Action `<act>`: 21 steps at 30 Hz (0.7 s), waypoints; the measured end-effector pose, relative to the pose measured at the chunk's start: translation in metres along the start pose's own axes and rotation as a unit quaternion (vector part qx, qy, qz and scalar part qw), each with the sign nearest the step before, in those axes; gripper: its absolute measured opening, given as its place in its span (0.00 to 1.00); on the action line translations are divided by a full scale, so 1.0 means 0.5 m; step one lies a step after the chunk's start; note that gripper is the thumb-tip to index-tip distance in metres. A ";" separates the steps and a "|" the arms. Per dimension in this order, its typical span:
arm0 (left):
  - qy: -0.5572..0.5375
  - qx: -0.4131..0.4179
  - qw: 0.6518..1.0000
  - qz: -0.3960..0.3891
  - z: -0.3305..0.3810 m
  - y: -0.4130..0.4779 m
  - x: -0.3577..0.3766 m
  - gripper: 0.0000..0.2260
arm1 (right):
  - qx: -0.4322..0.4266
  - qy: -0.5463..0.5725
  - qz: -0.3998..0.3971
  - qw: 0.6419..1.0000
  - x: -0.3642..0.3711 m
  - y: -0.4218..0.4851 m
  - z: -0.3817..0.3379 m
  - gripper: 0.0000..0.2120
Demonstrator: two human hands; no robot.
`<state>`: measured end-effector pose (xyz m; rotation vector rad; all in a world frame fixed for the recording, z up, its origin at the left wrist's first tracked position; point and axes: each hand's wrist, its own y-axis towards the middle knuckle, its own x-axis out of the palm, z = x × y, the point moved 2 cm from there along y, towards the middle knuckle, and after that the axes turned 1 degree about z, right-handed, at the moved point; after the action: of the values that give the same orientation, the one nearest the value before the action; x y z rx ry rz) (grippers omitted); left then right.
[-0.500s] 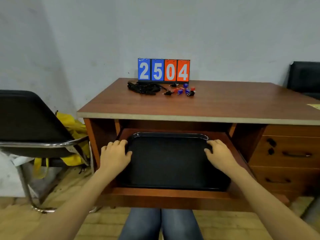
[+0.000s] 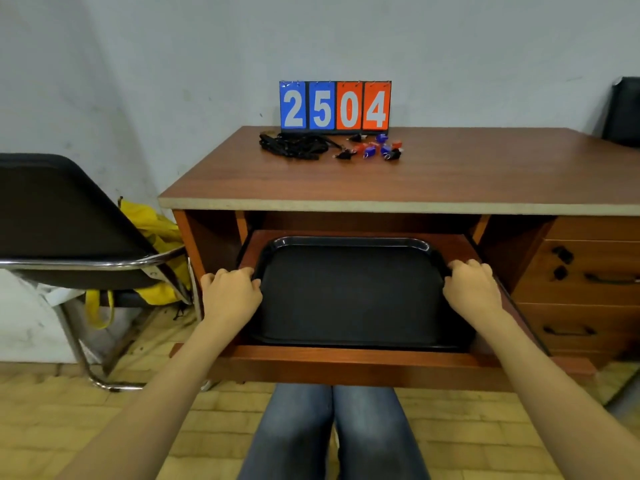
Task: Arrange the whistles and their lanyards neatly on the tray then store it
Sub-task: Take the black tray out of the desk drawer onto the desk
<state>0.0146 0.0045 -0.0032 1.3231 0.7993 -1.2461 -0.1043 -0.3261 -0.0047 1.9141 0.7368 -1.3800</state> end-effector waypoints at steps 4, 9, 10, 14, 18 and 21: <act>-0.019 -0.005 1.000 0.001 0.000 -0.002 0.004 0.16 | 0.018 0.033 -0.017 0.999 0.000 0.007 0.007 0.13; -0.059 -0.042 0.997 -0.039 0.003 -0.006 0.000 0.17 | 0.039 0.061 -0.039 0.997 -0.002 0.004 0.003 0.14; -0.059 -0.048 0.996 -0.047 0.005 -0.008 -0.003 0.17 | 0.041 0.067 -0.037 0.996 -0.004 0.002 0.003 0.13; -0.074 -0.061 0.993 -0.068 0.008 -0.014 -0.009 0.18 | 0.050 0.080 -0.025 0.995 -0.010 -0.002 0.011 0.12; -0.129 -0.089 0.986 -0.062 0.004 -0.021 -0.002 0.17 | 0.052 0.111 -0.010 0.992 -0.014 -0.017 0.020 0.13; -0.156 -0.096 0.982 -0.038 0.002 -0.021 0.002 0.17 | 0.054 0.166 0.014 0.985 -0.016 -0.027 0.024 0.15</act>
<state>0.0049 0.0050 -0.0067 0.9204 0.7292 -1.3590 -0.1236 -0.3274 -0.0023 2.2636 0.7986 -1.1147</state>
